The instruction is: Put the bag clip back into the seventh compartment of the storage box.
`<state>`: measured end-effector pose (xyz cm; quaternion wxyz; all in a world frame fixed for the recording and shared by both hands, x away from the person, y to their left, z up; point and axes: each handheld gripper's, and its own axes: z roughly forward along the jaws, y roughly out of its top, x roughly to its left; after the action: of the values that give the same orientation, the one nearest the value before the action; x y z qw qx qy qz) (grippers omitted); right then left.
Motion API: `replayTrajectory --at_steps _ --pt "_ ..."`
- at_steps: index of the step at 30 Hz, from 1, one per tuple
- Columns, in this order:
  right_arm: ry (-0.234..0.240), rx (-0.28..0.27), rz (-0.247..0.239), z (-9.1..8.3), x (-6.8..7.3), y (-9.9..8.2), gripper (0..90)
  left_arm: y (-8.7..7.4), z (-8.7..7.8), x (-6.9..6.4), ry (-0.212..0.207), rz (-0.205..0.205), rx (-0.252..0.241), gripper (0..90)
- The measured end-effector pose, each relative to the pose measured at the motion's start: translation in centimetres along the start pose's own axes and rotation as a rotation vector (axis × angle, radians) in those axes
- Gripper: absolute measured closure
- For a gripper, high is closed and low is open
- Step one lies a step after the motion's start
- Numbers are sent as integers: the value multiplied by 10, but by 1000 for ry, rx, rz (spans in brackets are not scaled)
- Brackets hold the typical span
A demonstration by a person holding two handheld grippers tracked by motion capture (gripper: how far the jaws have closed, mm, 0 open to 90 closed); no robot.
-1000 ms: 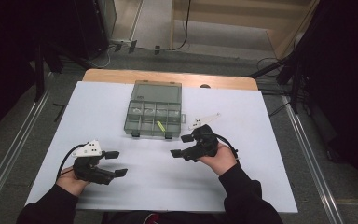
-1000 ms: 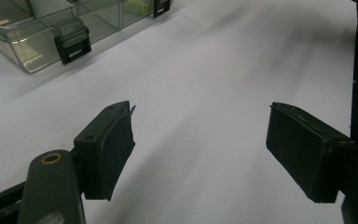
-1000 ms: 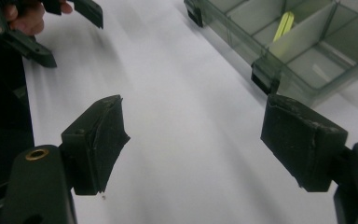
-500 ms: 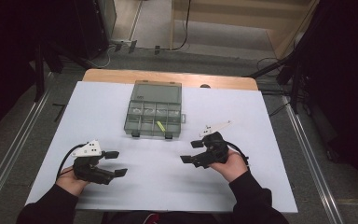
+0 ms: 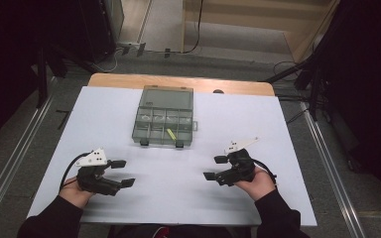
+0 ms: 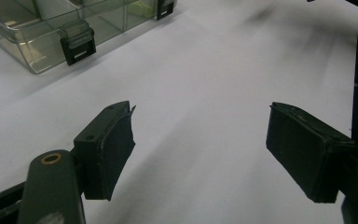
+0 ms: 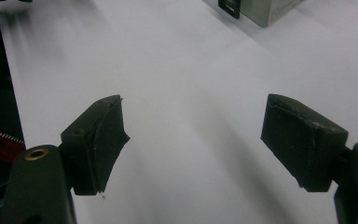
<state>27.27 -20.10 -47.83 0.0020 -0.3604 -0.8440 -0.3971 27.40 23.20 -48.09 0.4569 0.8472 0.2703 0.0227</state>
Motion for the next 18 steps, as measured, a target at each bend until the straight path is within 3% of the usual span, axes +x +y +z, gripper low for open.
replayTrajectory --at_steps 18 --pt "-75 2 29 -22 -7 -45 220 0 -1 1 5 0 3 224"
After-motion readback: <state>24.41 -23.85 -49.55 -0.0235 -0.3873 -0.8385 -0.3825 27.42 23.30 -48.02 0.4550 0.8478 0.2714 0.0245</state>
